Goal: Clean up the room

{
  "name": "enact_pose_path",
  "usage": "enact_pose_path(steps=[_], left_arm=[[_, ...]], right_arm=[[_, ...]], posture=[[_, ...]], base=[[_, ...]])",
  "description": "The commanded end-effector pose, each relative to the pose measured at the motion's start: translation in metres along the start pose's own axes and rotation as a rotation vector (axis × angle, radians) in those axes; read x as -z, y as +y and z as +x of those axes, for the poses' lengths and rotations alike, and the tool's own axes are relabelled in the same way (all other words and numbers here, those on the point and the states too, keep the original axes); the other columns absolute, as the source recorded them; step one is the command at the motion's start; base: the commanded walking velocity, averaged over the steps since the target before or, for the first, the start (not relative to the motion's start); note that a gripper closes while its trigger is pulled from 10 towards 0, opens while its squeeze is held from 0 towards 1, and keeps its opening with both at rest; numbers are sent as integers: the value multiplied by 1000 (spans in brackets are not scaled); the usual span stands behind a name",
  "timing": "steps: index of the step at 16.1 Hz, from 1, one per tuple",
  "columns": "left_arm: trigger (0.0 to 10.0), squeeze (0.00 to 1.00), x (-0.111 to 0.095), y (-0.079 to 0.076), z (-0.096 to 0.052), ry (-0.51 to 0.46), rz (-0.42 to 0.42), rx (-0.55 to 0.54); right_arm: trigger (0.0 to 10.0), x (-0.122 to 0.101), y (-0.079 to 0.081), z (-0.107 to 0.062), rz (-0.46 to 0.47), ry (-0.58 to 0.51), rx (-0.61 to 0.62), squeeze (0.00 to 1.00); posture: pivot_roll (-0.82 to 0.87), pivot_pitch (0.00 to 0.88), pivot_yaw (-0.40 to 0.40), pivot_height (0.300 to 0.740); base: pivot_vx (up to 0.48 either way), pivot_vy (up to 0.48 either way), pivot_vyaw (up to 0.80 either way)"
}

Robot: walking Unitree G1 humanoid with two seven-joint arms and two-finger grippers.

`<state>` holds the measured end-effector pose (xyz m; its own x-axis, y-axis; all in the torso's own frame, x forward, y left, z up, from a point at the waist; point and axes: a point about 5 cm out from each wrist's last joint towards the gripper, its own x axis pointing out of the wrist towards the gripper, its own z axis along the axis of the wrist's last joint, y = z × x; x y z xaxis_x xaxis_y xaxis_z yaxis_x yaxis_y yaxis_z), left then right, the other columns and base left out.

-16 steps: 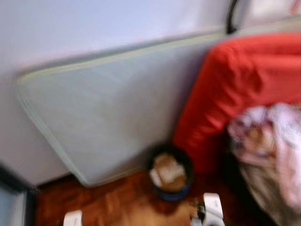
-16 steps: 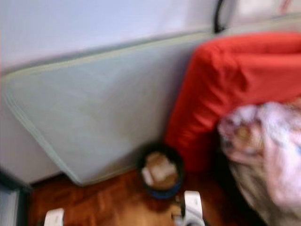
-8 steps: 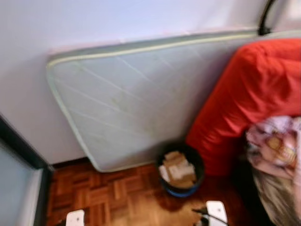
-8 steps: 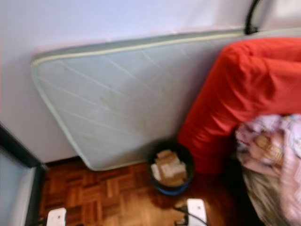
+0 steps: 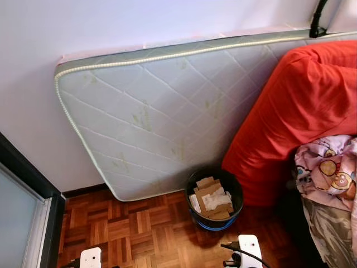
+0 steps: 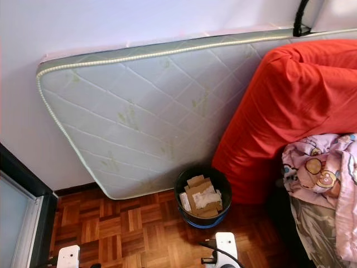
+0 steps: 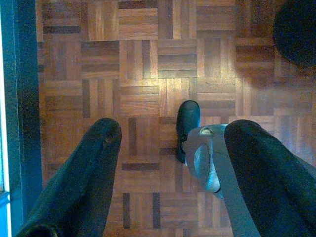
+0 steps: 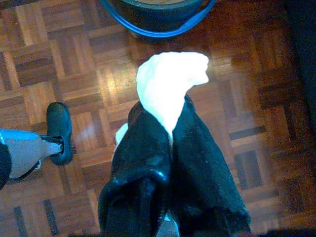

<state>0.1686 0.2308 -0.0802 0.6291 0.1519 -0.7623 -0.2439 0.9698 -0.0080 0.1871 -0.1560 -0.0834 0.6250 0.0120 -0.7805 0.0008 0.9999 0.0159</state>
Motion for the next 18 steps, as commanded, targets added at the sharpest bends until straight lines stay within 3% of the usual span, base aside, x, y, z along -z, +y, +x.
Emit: enact_pose_path(steps=[1, 4, 6, 18], left_arm=[[10000, 0, 9, 3, -2, 32, 0, -10], [10000, 0, 8, 3, -2, 30, 1, -11], [10000, 0, 8, 3, -2, 29, 1, -11], [10000, 0, 8, 4, -2, 29, 1, -12]], right_arm=[[10000, 4, 0, -1, 3, 15, 1, 0], [10000, 4, 0, -1, -9, 15, -7, 0], [10000, 3, 0, -1, -5, 8, -9, 0], [10000, 3, -2, -1, 19, 2, -1, 0]], posture=[[52, 95, 3, 740], [53, 94, 5, 740], [53, 93, 5, 740], [53, 85, 5, 740]], base=[[240, 0, 0], [254, 0, 0], [270, 0, 781], [294, 0, 0]])
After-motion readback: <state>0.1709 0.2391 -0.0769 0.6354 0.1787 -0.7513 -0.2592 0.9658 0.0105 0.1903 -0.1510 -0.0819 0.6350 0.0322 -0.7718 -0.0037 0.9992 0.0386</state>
